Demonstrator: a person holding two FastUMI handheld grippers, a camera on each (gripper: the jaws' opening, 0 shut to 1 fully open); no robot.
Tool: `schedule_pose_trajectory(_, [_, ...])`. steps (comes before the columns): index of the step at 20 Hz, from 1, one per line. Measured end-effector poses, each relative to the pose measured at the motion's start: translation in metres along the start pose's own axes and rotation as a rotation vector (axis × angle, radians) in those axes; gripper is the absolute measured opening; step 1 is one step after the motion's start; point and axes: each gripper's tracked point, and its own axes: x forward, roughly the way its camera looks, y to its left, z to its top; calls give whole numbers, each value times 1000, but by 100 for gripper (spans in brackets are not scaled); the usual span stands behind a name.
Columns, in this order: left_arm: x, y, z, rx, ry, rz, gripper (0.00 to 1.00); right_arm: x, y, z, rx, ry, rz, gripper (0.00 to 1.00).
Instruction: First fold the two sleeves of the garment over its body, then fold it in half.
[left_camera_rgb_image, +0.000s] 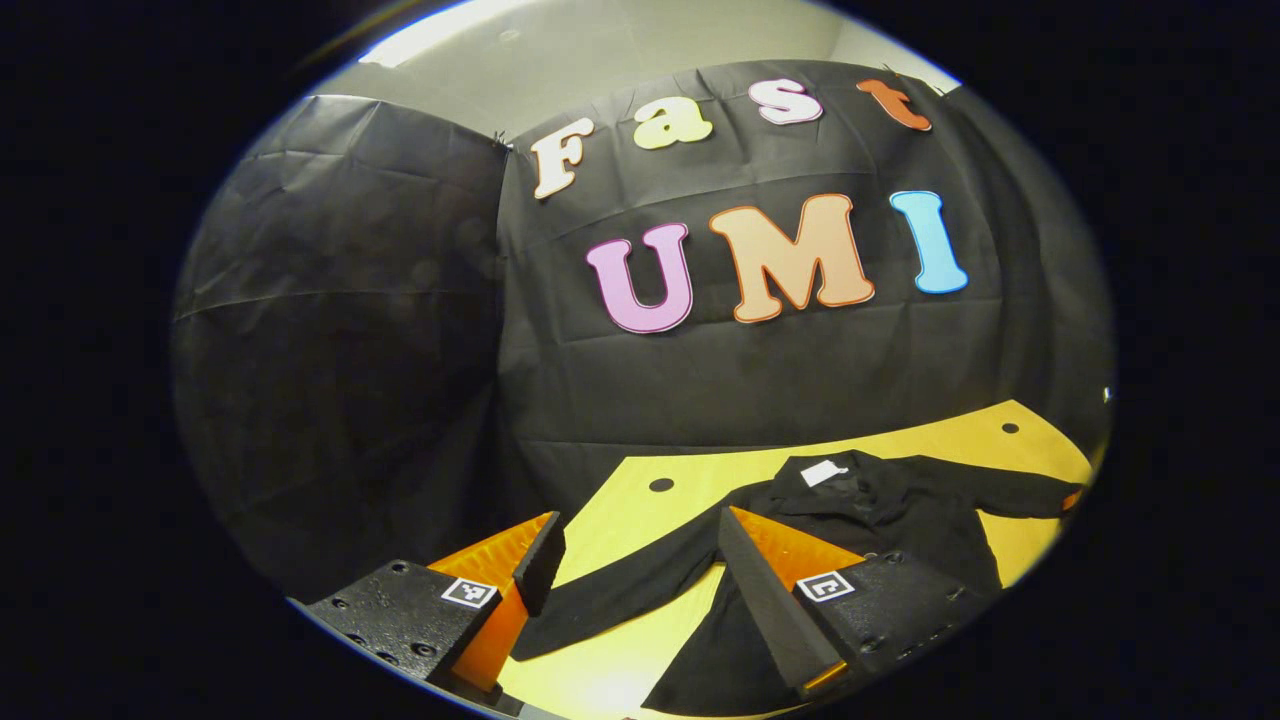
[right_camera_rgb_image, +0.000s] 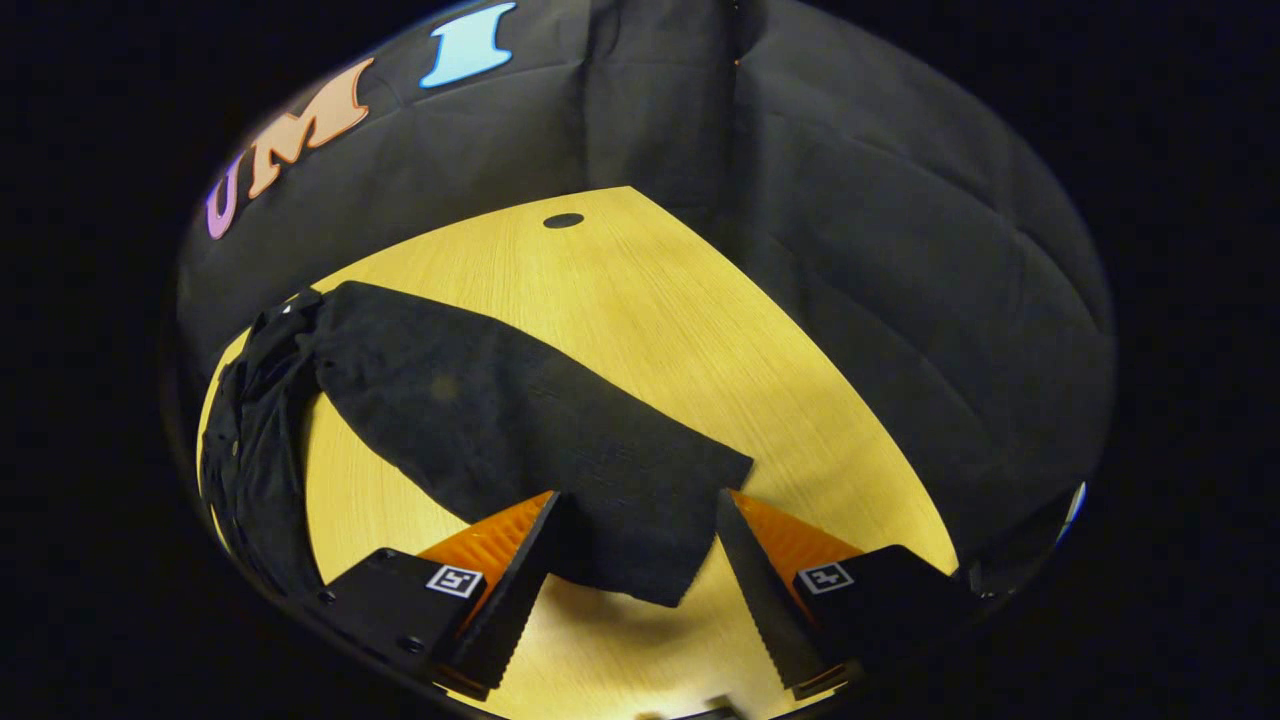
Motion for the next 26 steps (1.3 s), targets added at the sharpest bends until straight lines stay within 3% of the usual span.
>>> schedule_pose_trajectory(3, [1,-11,-7,-22,15,-18,93,2,0,-2,-20,-8,4,97])
schedule_pose_trajectory(4, [2,-13,-8,-29,18,-21,97,2,1,-1,-15,-8,6,98])
schedule_pose_trajectory(7, [0,-20,-14,-54,27,-40,93,-1,2,1,11,13,-8,96])
schedule_pose_trajectory(8, [0,-21,-15,-65,30,-44,93,0,4,0,14,27,-13,84])
schedule_pose_trajectory(11, [-5,-16,-22,-75,42,-31,93,1,9,3,12,55,0,72])
schedule_pose_trajectory(12, [-6,-16,-22,-75,43,-30,97,1,11,3,5,46,2,62])
schedule_pose_trajectory(14, [-12,-16,-26,-71,49,-38,93,2,16,4,-23,28,13,40])
schedule_pose_trajectory(15, [-13,-15,-28,-65,53,-36,97,4,18,5,-22,12,5,34])
schedule_pose_trajectory(16, [-17,-15,-30,-56,55,-34,93,4,20,4,-17,5,-6,26])
schedule_pose_trajectory(19, [-25,-16,-32,-32,58,-35,97,6,24,4,-25,-11,-2,21])
schedule_pose_trajectory(20, [-28,-18,-33,-27,62,-37,93,5,24,5,-17,-5,-2,15])
schedule_pose_trajectory(22, [-32,-21,-35,-26,65,-38,93,2,24,3,-11,5,-5,9])
schedule_pose_trajectory(24, [-38,-27,-39,-39,74,-48,97,4,25,4,-15,10,-2,7])
schedule_pose_trajectory(26, [-44,-33,-44,-45,75,-60,93,6,25,3,-17,2,6,7])
